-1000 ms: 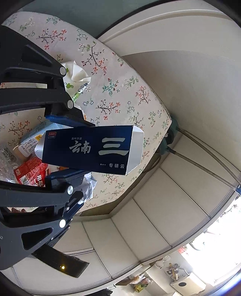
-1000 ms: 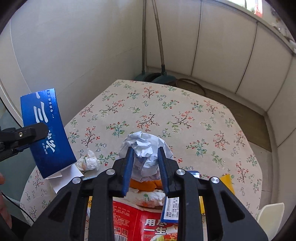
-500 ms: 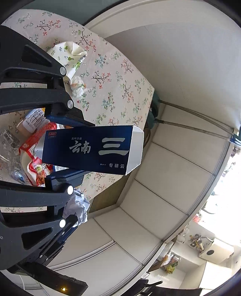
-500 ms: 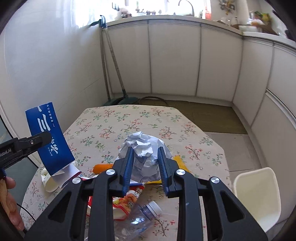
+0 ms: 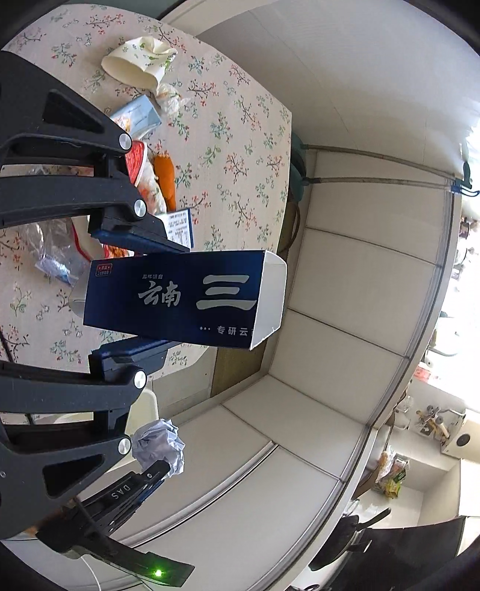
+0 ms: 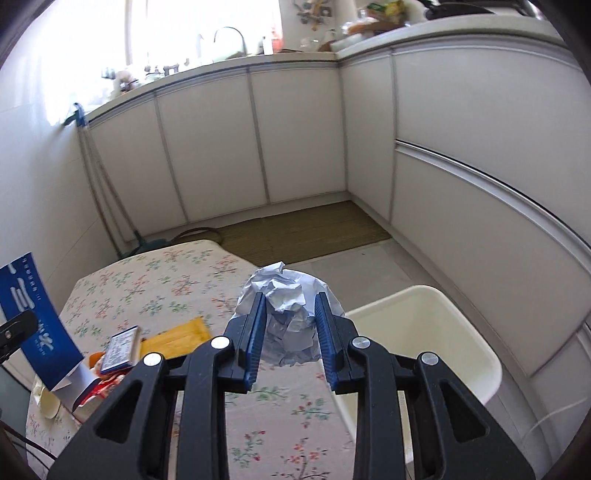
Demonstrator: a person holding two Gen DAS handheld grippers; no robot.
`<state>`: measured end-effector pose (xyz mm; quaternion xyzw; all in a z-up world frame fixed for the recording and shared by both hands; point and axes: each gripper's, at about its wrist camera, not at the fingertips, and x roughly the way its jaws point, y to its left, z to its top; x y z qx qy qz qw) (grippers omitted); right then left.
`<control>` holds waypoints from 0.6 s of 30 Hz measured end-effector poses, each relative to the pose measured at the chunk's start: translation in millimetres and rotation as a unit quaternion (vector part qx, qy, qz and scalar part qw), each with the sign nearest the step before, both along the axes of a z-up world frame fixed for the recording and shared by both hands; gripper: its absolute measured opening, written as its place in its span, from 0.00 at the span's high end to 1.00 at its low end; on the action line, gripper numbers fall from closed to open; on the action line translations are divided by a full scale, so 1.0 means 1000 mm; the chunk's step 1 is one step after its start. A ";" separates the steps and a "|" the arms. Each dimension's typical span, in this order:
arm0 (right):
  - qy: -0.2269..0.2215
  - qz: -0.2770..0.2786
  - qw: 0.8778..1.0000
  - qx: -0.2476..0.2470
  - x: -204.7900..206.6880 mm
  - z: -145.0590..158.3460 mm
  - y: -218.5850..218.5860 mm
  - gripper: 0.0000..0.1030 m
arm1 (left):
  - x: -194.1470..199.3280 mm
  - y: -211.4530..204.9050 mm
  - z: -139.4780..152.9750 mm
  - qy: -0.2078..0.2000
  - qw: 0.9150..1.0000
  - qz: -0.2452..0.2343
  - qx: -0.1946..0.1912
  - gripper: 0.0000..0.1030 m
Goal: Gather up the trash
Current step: 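Carry the blue box and foil ball to the white bin and release both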
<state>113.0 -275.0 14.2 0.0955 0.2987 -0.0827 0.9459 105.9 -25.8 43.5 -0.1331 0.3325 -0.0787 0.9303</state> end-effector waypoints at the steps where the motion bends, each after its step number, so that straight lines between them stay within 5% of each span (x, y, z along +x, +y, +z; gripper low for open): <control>1: 0.005 -0.026 1.000 0.005 -0.001 -0.004 -0.015 0.73 | 0.000 -0.007 -0.001 0.000 1.000 -0.006 0.004 0.63; 8: 0.024 -0.147 0.988 0.042 -0.011 -0.022 -0.091 0.68 | 0.005 -0.063 -0.002 -0.003 0.998 -0.053 0.031 0.63; 13: 0.015 -0.185 0.982 0.035 -0.027 -0.021 -0.121 0.34 | 0.015 -0.097 -0.003 -0.001 0.997 -0.076 0.027 0.63; 18: 0.003 -0.218 0.975 0.028 -0.050 -0.020 -0.146 0.13 | 0.023 -0.138 -0.006 0.004 0.994 -0.103 0.020 0.63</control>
